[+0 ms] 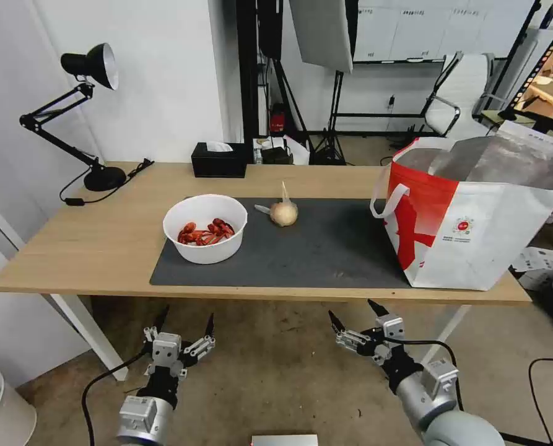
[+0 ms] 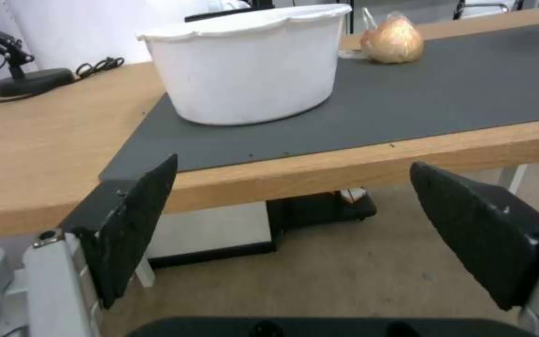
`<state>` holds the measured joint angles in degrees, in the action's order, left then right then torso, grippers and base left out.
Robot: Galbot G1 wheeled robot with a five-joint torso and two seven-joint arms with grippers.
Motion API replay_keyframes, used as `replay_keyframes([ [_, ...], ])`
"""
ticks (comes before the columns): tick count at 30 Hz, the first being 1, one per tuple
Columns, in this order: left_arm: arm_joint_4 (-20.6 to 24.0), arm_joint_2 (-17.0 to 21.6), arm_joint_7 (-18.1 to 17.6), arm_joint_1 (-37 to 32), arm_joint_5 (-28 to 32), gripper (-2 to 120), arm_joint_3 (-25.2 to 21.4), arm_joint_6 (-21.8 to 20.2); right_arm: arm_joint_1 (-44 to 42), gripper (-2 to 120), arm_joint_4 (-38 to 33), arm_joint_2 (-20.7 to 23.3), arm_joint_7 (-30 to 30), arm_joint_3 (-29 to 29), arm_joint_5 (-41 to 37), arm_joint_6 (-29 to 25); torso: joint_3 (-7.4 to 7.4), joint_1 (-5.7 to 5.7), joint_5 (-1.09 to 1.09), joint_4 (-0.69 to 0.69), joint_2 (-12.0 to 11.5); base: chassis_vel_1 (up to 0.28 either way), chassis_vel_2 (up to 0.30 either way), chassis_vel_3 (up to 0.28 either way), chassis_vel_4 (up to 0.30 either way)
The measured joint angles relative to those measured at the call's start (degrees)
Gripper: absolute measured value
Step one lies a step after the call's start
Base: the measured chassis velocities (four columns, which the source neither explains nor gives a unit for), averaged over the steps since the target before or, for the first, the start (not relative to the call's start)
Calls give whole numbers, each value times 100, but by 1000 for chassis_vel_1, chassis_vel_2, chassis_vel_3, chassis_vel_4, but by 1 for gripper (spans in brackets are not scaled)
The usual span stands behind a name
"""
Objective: Pick up the trash from the table and place it into the takeout bag.
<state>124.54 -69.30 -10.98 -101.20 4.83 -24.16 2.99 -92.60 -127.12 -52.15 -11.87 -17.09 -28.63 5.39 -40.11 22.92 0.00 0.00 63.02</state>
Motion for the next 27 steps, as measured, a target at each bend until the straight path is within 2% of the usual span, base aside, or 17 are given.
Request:
replay_keyframes([
  [27,-6,10,-11,24,-9,100,43,-84,22,100,69,-128,-9,175,219,14,0,0,0,0,0,0,0,0,0],
])
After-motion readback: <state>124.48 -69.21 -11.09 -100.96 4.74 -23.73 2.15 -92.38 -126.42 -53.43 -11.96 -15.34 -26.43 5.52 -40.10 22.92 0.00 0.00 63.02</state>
